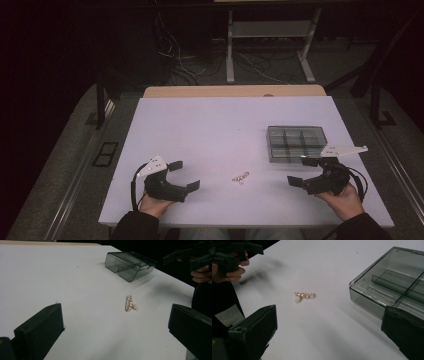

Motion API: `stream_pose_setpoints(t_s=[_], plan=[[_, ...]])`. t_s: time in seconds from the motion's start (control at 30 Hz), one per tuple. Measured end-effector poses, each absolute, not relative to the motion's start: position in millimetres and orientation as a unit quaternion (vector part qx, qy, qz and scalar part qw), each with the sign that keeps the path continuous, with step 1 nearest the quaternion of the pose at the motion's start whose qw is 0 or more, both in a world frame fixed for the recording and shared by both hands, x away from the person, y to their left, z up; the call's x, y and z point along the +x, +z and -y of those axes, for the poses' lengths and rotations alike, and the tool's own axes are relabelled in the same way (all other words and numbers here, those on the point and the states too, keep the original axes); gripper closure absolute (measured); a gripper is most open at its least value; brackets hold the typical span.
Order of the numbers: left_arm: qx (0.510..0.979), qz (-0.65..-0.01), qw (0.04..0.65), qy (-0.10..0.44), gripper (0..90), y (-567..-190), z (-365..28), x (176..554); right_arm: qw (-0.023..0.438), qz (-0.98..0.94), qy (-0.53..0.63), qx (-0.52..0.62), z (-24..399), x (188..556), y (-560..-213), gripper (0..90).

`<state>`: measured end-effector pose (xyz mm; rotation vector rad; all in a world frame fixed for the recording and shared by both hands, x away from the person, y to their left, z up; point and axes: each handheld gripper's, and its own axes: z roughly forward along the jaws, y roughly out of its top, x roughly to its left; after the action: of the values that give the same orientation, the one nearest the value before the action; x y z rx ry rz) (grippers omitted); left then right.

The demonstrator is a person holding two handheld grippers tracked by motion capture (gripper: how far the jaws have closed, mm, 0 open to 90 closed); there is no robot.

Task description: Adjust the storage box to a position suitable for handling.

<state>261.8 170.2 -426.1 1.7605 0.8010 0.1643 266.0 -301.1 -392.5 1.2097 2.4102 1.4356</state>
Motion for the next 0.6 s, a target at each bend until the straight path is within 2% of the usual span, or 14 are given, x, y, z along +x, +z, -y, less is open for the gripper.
stream_pose_setpoints(t_s=[0.6], plan=[[0.752,-0.336,0.563,0.068,0.0,-426,-167,261,0.056,-0.79,0.462,0.399,323,284,-373,0.1]])
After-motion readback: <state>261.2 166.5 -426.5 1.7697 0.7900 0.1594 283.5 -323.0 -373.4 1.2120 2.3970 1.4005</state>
